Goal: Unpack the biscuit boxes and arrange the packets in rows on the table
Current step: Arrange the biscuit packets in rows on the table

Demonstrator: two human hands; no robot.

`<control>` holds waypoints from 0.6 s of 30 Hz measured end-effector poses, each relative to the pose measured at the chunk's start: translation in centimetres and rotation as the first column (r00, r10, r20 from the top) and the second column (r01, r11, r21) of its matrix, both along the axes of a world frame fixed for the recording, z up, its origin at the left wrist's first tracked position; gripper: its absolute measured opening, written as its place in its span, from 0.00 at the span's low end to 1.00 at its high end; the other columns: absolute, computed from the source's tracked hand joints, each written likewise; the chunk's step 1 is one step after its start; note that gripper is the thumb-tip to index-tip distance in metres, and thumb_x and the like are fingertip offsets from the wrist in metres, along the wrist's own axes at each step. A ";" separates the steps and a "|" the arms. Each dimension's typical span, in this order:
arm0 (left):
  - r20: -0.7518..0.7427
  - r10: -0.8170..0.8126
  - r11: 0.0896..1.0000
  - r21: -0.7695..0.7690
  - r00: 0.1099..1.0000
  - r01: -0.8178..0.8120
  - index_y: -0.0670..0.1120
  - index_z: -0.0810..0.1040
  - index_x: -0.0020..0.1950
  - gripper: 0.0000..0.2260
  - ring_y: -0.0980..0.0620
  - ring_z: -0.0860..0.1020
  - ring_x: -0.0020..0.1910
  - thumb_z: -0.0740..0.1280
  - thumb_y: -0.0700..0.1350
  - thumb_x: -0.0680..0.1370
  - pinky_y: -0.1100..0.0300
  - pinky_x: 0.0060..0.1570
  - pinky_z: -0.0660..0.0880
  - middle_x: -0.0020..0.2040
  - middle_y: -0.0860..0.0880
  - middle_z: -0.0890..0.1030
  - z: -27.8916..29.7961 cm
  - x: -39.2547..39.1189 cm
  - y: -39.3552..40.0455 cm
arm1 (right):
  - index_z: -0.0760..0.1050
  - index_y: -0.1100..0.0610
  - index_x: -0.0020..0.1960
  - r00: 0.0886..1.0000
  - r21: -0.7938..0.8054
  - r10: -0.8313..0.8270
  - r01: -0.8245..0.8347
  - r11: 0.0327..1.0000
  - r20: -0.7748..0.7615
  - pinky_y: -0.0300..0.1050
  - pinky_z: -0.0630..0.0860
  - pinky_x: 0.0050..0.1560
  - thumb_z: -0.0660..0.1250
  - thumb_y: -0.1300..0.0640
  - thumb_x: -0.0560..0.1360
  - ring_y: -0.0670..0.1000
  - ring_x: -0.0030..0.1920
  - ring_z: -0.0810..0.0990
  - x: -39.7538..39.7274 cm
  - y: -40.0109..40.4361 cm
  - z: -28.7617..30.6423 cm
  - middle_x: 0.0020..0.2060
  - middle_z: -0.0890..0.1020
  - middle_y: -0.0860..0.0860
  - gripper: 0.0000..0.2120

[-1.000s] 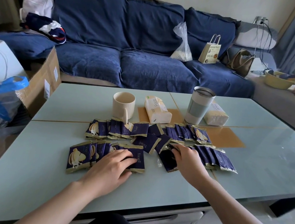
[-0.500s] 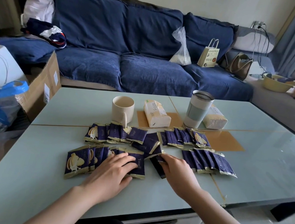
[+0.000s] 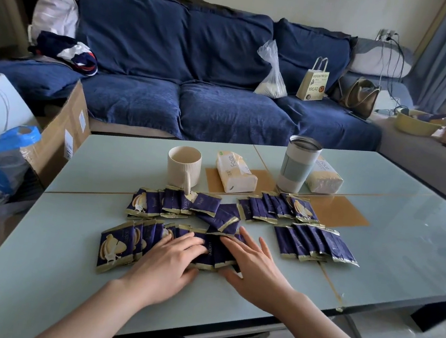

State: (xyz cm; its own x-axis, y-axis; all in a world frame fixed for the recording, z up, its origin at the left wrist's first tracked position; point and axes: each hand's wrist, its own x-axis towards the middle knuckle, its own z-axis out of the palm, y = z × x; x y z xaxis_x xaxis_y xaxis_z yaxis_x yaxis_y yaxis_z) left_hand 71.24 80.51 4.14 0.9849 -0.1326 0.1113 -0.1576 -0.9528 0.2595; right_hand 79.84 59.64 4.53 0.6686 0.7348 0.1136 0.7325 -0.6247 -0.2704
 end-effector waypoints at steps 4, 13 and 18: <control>0.006 -0.006 1.000 -0.014 1.000 0.006 0.59 0.56 0.77 0.23 0.57 0.54 0.77 0.57 0.50 0.82 0.52 0.75 0.48 0.76 0.59 0.59 -0.1 -0.2 0.0 | 0.56 0.44 0.77 0.997 -0.003 0.068 -0.068 0.998 -0.026 0.52 0.49 0.76 0.60 0.47 0.77 0.47 0.78 0.45 -0.1 0.1 -0.1 0.76 0.59 0.38 0.30; 0.033 -0.032 0.998 0.053 0.999 0.030 0.59 0.62 0.76 0.22 0.57 0.55 0.76 0.57 0.47 0.82 0.47 0.75 0.55 0.75 0.58 0.60 0.2 -0.4 -0.2 | 0.61 0.50 0.73 0.982 0.130 -0.141 0.157 0.979 -0.126 0.41 0.72 0.56 0.65 0.51 0.74 0.50 0.57 0.77 0.1 -1.4 0.9 0.69 0.69 0.45 0.29; 0.008 -0.015 1.000 0.009 1.000 0.015 0.58 0.61 0.76 0.21 0.58 0.50 0.78 0.56 0.48 0.82 0.50 0.76 0.47 0.78 0.60 0.56 0.5 -0.3 -0.5 | 0.70 0.57 0.64 0.969 0.081 -0.221 0.230 0.970 -0.106 0.48 0.76 0.53 0.64 0.53 0.76 0.53 0.51 0.79 0.3 -2.0 1.2 0.61 0.75 0.51 0.18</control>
